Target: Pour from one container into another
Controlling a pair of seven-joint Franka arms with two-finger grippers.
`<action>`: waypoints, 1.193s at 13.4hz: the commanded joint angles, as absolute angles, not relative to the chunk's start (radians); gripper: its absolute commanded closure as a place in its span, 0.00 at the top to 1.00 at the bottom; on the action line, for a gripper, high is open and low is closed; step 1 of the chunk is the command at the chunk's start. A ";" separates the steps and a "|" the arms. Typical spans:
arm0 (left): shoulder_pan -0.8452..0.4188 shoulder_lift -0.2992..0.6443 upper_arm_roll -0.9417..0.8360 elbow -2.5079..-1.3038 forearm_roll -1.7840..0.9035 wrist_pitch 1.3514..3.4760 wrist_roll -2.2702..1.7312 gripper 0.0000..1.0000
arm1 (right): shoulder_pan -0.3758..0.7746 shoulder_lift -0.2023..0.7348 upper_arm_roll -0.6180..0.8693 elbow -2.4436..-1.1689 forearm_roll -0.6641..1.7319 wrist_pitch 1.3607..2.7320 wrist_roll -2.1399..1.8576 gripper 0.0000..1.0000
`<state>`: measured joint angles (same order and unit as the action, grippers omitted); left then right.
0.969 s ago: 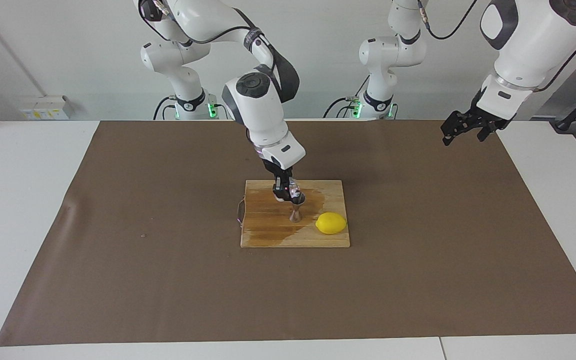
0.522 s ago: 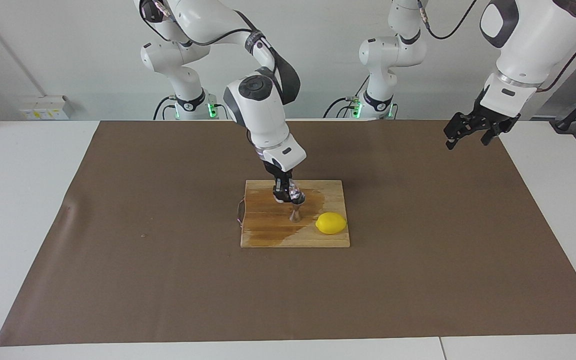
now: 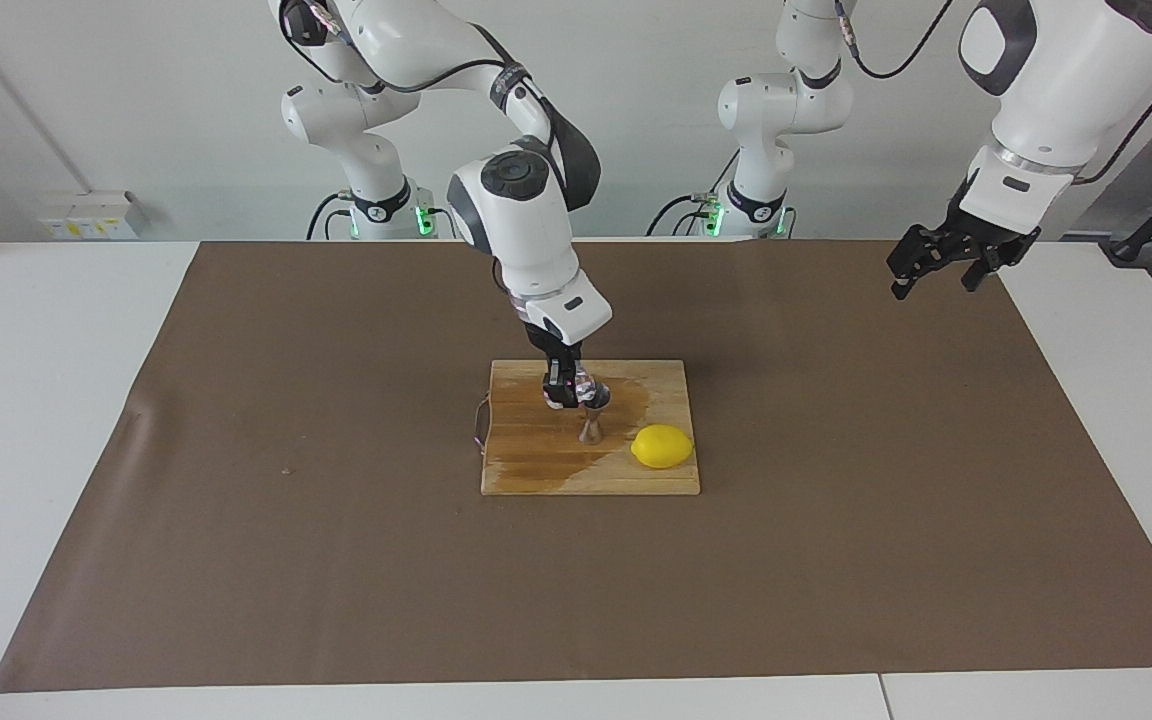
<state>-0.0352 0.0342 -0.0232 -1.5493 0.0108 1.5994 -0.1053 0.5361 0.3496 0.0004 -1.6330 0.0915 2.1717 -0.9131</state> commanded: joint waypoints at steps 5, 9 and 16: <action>-0.041 0.014 -0.018 -1.566 0.002 1.612 -0.110 1.00 | 0.632 0.391 -0.060 -1.543 0.005 2.072 -0.862 0.00; -0.041 0.015 -0.018 -1.566 0.002 1.612 -0.110 1.00 | 0.655 0.402 -0.063 -1.536 -0.109 2.046 -0.793 0.00; -0.041 0.014 -0.018 -1.566 0.002 1.611 -0.110 1.00 | 0.658 0.468 -0.064 -1.429 -0.173 1.987 -0.739 0.00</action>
<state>-0.0352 0.0339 -0.0232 -1.5494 0.0084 1.5995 -0.1053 0.6475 0.4047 -0.0542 -1.5350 -0.1229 2.0452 -0.7721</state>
